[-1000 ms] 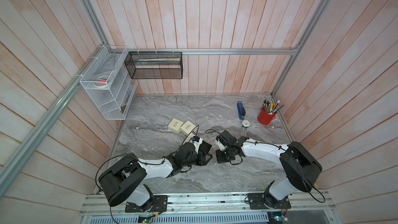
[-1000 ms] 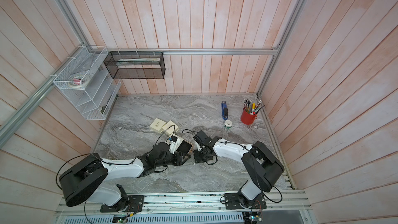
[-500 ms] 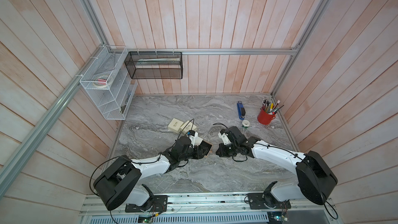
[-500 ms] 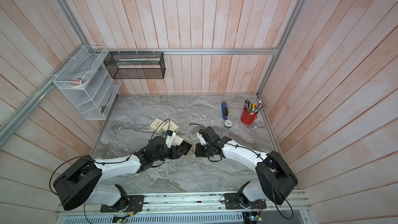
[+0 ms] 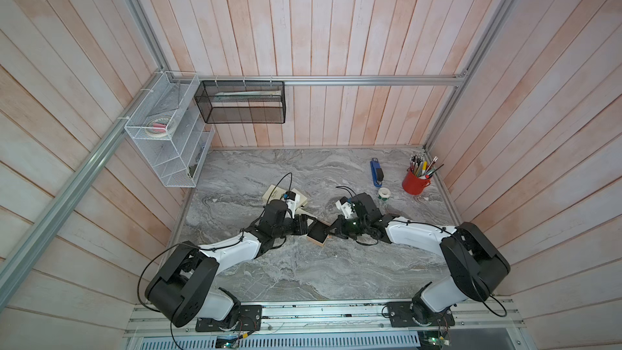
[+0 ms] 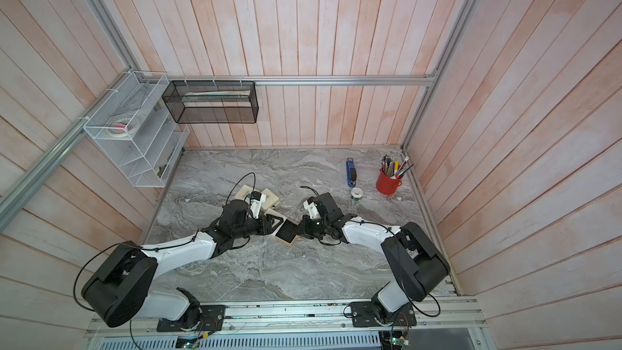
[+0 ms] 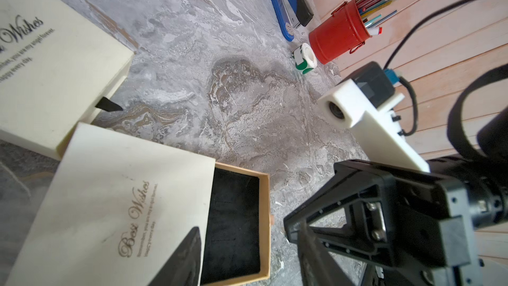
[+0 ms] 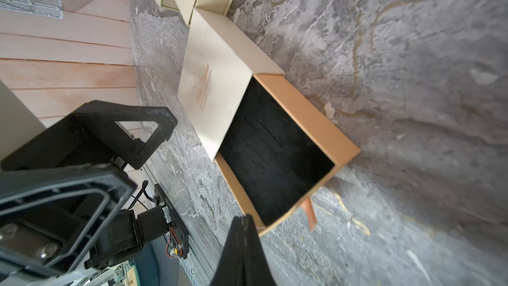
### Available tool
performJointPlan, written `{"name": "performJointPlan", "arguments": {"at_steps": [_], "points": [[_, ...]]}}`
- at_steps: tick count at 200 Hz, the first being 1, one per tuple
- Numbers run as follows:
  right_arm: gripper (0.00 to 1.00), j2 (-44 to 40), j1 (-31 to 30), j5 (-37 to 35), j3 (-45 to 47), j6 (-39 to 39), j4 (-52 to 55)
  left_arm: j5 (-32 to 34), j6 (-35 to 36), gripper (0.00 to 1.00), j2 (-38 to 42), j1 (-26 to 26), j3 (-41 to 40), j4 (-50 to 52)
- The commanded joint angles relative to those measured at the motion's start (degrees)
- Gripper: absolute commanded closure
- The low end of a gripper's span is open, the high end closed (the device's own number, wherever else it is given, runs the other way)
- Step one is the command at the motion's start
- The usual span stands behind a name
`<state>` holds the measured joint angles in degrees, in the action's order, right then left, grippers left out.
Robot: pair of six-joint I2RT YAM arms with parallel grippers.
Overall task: Place the earrings into the drawer-style jewelry box
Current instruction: Pick up the earring from the center of the board, then insert the earring into the inner lining.
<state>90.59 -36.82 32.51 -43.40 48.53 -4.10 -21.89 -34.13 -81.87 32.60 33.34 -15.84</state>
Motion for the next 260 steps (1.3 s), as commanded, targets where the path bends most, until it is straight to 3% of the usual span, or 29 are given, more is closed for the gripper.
{"name": "performJointPlan", "arguments": {"at_steps": [1,260], "points": [[1.00,2.4,0.1,0.5,-2.5,2.3,-2.6,-2.2,1.7,0.43,-1.1,-0.4,1.4,-0.1],[1.00,12.3,0.1,1.7,-6.4,6.5,-7.9,-6.8,3.0,0.42,-6.1,0.2,2.6,-0.3]]}}
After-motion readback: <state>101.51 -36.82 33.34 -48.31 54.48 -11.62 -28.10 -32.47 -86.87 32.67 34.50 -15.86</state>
